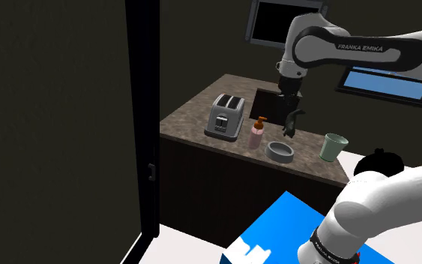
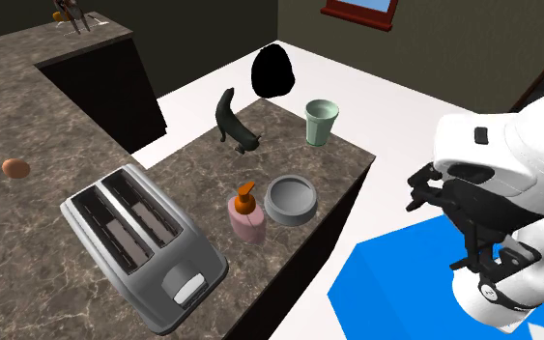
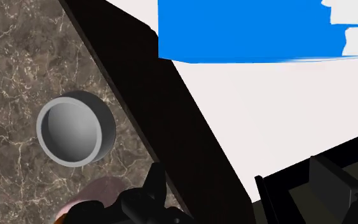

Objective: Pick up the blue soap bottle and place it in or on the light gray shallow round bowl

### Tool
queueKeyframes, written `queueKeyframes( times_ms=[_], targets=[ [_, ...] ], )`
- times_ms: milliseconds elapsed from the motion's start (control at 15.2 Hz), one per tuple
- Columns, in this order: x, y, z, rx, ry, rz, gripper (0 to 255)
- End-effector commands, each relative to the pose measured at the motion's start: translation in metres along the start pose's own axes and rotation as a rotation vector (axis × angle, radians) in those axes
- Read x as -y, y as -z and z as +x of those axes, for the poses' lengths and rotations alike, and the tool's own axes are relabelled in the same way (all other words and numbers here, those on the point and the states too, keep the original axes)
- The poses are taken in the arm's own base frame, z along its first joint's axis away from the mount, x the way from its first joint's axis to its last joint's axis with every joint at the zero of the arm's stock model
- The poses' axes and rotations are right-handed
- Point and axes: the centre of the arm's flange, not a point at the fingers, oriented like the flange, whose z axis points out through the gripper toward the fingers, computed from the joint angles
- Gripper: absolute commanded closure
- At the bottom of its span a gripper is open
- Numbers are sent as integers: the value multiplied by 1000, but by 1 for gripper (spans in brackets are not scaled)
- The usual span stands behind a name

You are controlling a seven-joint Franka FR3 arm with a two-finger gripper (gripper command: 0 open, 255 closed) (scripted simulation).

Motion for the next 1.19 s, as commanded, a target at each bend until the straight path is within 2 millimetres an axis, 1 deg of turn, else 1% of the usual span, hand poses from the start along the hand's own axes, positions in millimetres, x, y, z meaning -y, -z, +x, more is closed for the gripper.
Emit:
queueKeyframes(
  times_ms=[0, 1122],
  targets=[
    [-17, -11, 12, -2, -4, 7, 0],
    [-183, -106, 141, -9, -39, 70, 0]
  ],
)
